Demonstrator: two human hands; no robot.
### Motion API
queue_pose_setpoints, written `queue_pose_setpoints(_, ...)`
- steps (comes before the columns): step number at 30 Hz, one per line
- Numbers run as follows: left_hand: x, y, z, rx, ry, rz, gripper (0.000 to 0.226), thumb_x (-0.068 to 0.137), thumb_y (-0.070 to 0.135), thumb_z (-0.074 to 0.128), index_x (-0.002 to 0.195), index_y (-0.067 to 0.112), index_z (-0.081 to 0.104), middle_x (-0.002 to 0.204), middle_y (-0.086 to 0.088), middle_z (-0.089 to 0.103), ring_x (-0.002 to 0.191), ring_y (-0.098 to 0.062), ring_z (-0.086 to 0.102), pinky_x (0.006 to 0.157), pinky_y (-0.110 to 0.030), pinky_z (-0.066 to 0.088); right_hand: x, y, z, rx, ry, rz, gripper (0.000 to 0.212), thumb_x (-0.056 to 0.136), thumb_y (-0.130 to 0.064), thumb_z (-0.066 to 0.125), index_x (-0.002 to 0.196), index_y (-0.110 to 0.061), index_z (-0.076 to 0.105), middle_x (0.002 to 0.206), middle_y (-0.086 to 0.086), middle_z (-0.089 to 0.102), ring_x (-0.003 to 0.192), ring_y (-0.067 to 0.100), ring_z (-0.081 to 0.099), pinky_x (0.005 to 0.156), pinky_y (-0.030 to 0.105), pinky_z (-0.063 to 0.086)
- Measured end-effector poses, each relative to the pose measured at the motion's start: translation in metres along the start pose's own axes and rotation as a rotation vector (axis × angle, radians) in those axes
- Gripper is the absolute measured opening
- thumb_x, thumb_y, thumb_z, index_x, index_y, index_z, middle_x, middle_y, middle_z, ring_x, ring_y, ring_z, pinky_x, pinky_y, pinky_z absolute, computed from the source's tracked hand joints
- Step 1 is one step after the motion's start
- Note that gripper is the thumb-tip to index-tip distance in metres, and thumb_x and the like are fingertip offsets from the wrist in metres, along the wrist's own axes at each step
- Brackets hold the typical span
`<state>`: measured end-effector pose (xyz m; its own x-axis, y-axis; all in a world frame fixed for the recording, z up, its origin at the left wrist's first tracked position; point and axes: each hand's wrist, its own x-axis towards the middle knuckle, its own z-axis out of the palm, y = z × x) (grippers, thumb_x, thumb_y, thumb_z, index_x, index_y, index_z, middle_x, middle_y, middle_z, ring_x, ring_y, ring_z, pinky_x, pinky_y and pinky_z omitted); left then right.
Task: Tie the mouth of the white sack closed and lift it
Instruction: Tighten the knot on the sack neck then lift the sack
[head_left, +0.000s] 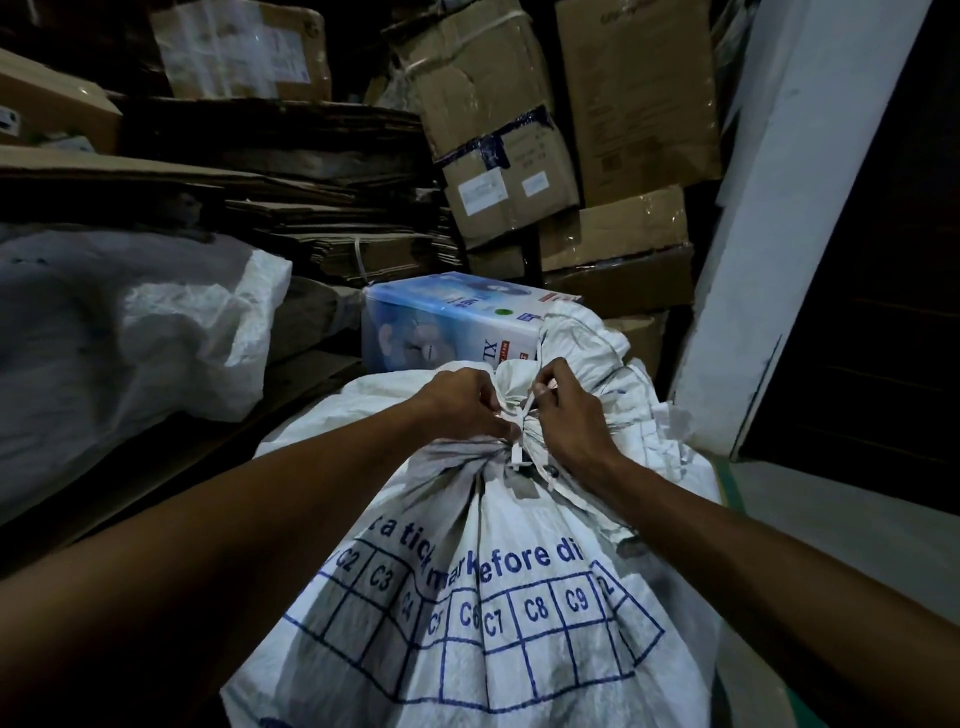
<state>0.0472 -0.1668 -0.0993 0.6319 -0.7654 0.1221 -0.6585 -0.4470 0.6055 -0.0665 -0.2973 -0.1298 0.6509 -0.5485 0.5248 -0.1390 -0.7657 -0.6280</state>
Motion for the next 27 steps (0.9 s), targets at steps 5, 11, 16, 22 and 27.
queue_pose_setpoints(5, 0.002, 0.007, -0.007, 0.216, -0.02, 0.026, 0.05, 0.074, 0.054, 0.091, 0.106, 0.021, 0.07, 0.109, -0.002, 0.071, 0.097, -0.02, 0.063, 0.077, -0.031, 0.048, -0.002, -0.004, 0.002, -0.132, -0.023, -0.161, 0.007, 0.109, -0.024, 0.044, 0.105, -0.03, 0.046, 0.095, 0.006, 0.072, 0.08, 0.028, 0.067, 0.071, 0.046, 0.057)
queue_pose_setpoints(11, 0.006, 0.001, -0.012, 0.231, -0.083, 0.188, 0.078, 0.071, 0.054, 0.093, 0.137, 0.027, 0.06, 0.14, 0.001, 0.055, 0.13, -0.02, 0.049, 0.116, -0.046, 0.04, -0.001, -0.01, -0.012, -0.107, -0.123, -0.462, 0.007, 0.103, -0.018, 0.054, 0.109, -0.023, 0.054, 0.099, 0.0, 0.063, 0.087, 0.02, 0.061, 0.076, 0.045, 0.053)
queue_pose_setpoints(16, 0.007, 0.01, 0.006, 0.53, -0.152, 0.133, 0.101, 0.06, 0.077, 0.086, 0.143, 0.032, 0.053, 0.147, 0.004, 0.054, 0.141, -0.036, 0.037, 0.111, -0.06, 0.033, -0.006, -0.009, -0.018, -0.257, -0.14, -0.587, 0.012, 0.098, -0.017, 0.058, 0.11, -0.018, 0.056, 0.102, 0.0, 0.05, 0.084, 0.022, 0.055, 0.068, 0.045, 0.052)
queue_pose_setpoints(22, 0.002, 0.011, 0.008, 0.557, -0.075, 0.185, 0.093, 0.072, 0.068, 0.083, 0.151, 0.036, 0.046, 0.155, 0.001, 0.047, 0.144, -0.035, 0.036, 0.116, -0.059, 0.03, -0.014, -0.045, -0.022, -0.256, -0.096, -0.465, 0.023, 0.101, -0.029, 0.059, 0.095, -0.011, 0.071, 0.088, 0.011, 0.075, 0.077, 0.025, 0.068, 0.077, 0.041, 0.056)
queue_pose_setpoints(27, -0.001, 0.004, 0.01, 0.609, 0.069, 0.243, 0.061, 0.083, 0.05, 0.076, 0.132, 0.022, 0.052, 0.137, -0.007, 0.055, 0.132, -0.034, 0.048, 0.105, -0.054, 0.039, -0.018, -0.063, -0.025, -0.336, -0.661, 0.193, 0.048, 0.107, -0.028, 0.042, 0.082, 0.001, 0.073, 0.082, 0.019, 0.078, 0.083, 0.038, 0.077, 0.075, 0.038, 0.061)
